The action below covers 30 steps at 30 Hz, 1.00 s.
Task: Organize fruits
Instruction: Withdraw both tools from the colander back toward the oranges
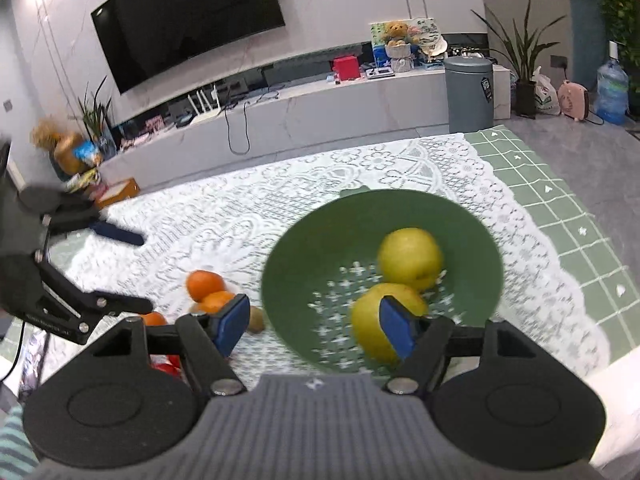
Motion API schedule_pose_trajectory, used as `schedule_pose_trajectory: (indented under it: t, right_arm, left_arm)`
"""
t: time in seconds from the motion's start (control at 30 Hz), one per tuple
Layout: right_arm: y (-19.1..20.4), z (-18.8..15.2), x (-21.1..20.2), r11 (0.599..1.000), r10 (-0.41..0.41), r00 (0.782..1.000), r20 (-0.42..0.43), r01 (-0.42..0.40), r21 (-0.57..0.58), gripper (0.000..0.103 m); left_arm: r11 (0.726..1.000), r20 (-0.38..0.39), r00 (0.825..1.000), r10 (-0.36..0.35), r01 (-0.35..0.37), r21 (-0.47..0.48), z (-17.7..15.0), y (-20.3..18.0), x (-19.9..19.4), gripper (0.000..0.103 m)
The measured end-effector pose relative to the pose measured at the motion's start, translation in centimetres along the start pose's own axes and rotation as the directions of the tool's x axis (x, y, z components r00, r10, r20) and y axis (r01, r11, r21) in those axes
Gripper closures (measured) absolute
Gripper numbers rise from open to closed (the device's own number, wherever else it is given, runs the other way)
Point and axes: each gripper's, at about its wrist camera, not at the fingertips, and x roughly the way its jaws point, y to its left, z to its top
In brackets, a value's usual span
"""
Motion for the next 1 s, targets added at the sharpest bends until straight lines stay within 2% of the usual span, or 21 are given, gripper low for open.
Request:
schedule_pose_trajectory:
  t: [0.1,0.27,0.43,0.57,0.7,0.93,1.0]
  right_arm:
    - [1.4,-0.7,-0.6,1.0,-0.01,0.999,0.032,0.01,0.003,0.034]
    - [3.4,-1.5,-1.2,0.999,-0.034,0.998,0.06,0.035,-0.016,0.033]
    - [4.8,-1.7,-1.6,0.996,-0.074,0.994,0.084,0.078,-0.036,0.031]
    - [5.8,-1.5,-1.9,0.993,-0.105,0.989,0.107,0.11,-0.045,0.031]
    - [6.8,-1.4,-1.4,0.989,-0.122,0.986,0.114,0.13,-0.065,0.029]
    - [8.6,-2.3,0.8,0.985,-0.124,0.989,0.084,0.133,-0.114,0.028]
    - [9.0,-2.5,1.4,0.981,-0.126,0.99,0.062,0.133,-0.14,0.028]
  left_arm:
    - [0.998,-0.028,0.998,0.056,-0.057,-0.029,-4.0,1.1,-0.8,0.023]
    - [0.984,-0.041,0.987,0.158,-0.16,-0.075,-10.5,2.6,-2.5,0.023]
    - [0.949,-0.073,0.962,0.265,-0.273,-0.159,-17.5,4.0,-3.7,0.023]
    - [0.909,-0.08,0.935,0.347,-0.356,-0.215,-21.5,4.8,-4.5,0.023]
    - [0.877,-0.066,0.911,0.408,-0.411,-0.247,-24.1,5.2,-4.9,0.024]
    - [0.87,-0.059,0.9,0.431,-0.432,-0.239,-25.6,5.1,-4.3,0.024]
    - [0.862,-0.064,0.891,0.449,-0.451,-0.234,-25.7,5.4,-4.3,0.023]
